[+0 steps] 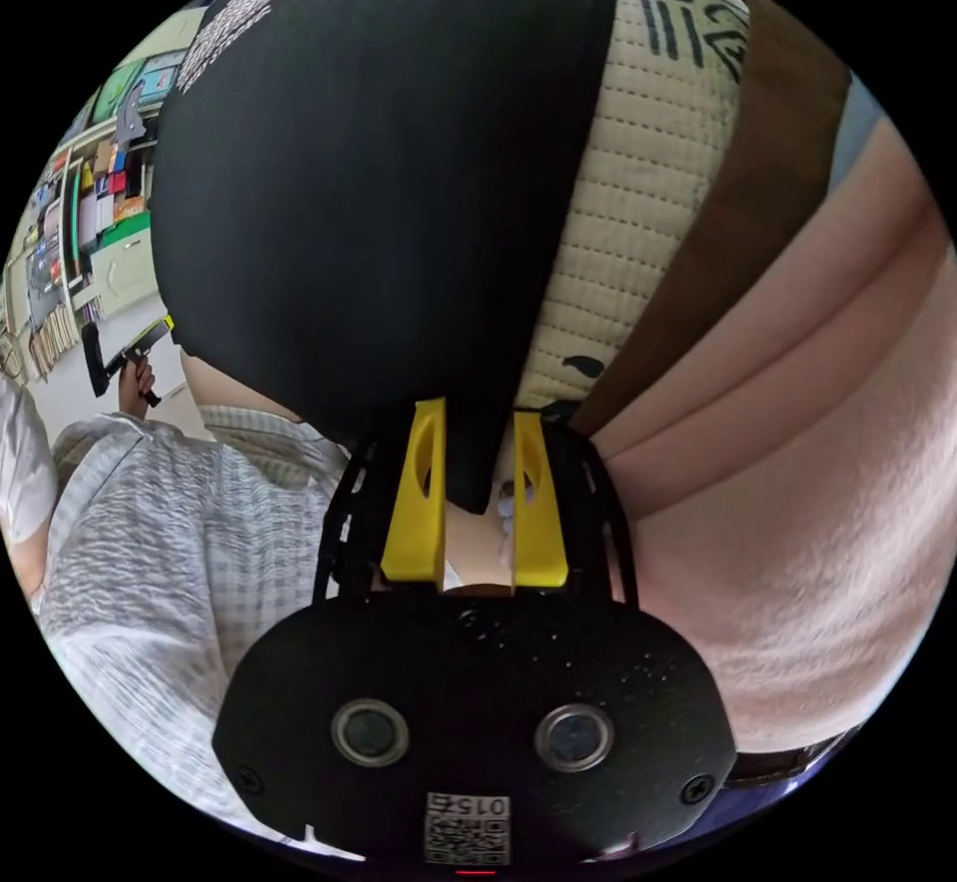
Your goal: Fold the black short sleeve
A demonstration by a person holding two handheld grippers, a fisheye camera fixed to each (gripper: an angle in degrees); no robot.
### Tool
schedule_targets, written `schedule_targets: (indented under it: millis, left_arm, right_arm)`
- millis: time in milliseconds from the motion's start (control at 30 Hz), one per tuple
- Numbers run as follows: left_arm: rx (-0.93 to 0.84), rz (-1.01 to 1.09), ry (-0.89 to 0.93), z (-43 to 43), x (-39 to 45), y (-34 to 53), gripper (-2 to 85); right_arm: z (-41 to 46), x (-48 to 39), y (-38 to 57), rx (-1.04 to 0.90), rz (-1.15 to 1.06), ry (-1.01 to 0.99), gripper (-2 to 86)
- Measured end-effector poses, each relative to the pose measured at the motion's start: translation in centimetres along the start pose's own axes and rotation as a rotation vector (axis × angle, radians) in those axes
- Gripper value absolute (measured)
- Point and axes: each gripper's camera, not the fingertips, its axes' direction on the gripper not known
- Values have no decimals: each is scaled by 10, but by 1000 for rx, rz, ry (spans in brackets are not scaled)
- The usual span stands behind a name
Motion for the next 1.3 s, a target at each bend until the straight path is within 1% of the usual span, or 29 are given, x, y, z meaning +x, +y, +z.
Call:
schedule_targets:
  millis: [67,133,200,233,300,400,467,533,600,667,733,767,833,867,933,967,1033,1133,1200,1300]
  left_arm:
    - [44,24,-2,-1,-2,11,133]
    - [106,68,13,-2,-7,27,133]
    - [134,118,8,-4,-10,37,133]
    - [143,116,35,-4,-17,40,132]
    - [139,127,78,-4,-26,44,131]
    - [138,154,70,-5,-26,51,129]
    - [161,135,62,-6,-26,59,129]
    - [205,122,43,-6,-23,72,128]
    - [231,112,41,-6,-23,80,128]
    - [235,112,18,-8,-19,85,127]
    - [218,135,-60,-12,-5,88,127]
    - [210,132,-70,-12,-3,88,127]
    - [187,124,-93,-13,4,88,127]
    - [183,121,-89,-13,4,88,127]
    - [171,91,-42,-13,-3,89,127]
    - [171,83,-32,-13,-5,90,127]
    - [193,77,-28,-12,-4,97,128]
    - [238,93,-67,-11,3,108,128]
    - [264,97,-70,-10,4,113,127]
    - [309,113,-55,-8,3,123,128]
  right_arm:
    - [3,-9,11,33,-28,41,97]
    - [8,-24,31,105,-75,122,95]
    - [14,-35,51,200,-87,179,93]
    - [19,-42,64,255,-97,216,92]
    - [25,-49,79,303,-105,247,91]
    - [29,-50,92,304,-96,235,90]
    - [29,-52,99,281,-98,236,90]
    - [23,-54,107,221,-27,207,99]
    - [7,-66,122,217,-10,203,118]
    - [-27,-91,155,326,-13,187,134]
    - [-85,-136,217,527,-58,117,137]
    - [-100,-148,233,569,-69,104,138]
    - [-151,-201,304,711,-118,90,138]
    - [-161,-215,323,748,-132,96,139]
    - [-191,-274,400,891,-209,160,138]
    - [-196,-287,420,929,-228,180,138]
    - [-210,-325,487,1075,-270,206,134]
    - [-214,-348,540,1171,-288,231,133]
    - [-212,-349,554,1186,-277,254,132]
    - [-200,-332,557,1195,-296,214,133]
